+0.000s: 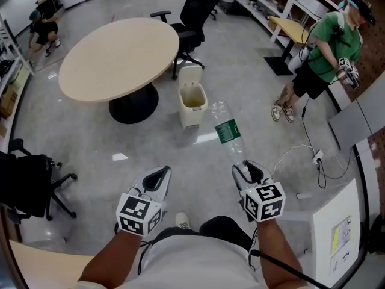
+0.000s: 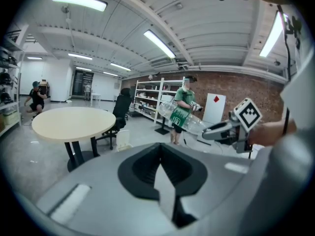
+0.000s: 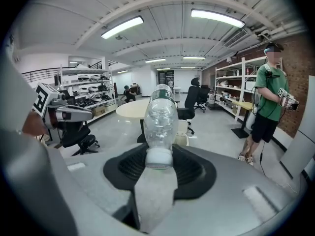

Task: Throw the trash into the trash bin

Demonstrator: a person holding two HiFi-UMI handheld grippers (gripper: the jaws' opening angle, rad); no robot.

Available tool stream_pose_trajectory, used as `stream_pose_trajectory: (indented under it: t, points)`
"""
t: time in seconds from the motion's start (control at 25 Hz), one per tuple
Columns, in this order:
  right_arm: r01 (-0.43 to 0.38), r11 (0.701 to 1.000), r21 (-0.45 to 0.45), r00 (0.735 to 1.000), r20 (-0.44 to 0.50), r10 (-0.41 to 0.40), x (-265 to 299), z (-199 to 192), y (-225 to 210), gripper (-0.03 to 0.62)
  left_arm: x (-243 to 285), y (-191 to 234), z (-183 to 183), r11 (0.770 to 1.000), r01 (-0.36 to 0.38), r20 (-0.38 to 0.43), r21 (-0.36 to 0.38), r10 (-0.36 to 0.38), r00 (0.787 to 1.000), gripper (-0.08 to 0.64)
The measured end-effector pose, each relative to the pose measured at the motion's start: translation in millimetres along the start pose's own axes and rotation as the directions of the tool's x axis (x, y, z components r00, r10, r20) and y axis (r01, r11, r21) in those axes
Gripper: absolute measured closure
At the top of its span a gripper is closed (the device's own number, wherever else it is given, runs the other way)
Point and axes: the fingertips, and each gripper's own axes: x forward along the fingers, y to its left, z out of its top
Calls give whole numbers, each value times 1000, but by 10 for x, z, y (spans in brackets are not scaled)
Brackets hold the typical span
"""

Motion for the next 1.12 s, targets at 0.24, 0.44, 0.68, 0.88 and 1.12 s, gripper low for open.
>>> stream_pose_trajectory:
  t: [0.24, 0.44, 0.68, 0.88, 1.12]
  points:
    - [0, 1000, -6, 1000, 8, 0, 121, 90, -48, 434, 117, 70, 31, 1000, 10, -1, 8, -10, 1000, 552]
    - [-10, 1000, -6, 1000, 10, 10, 251, 61, -120, 434, 186, 94, -63, 1000, 5, -19, 11, -4, 1000, 552]
    - [-23, 1000, 0, 1000, 16, 23, 448, 118, -288, 434, 349, 188, 31, 1000, -18, -9, 20, 18, 1000, 552]
    - [-30, 1000, 8, 999, 21, 30, 590, 188, -389, 434, 495, 257, 41, 1000, -28, -24, 12, 29, 999, 553]
    - [-34, 999, 16, 999, 2, 34, 741, 202, -566, 434, 764, 265, 98, 1000, -17, -34, 0, 17, 999, 553]
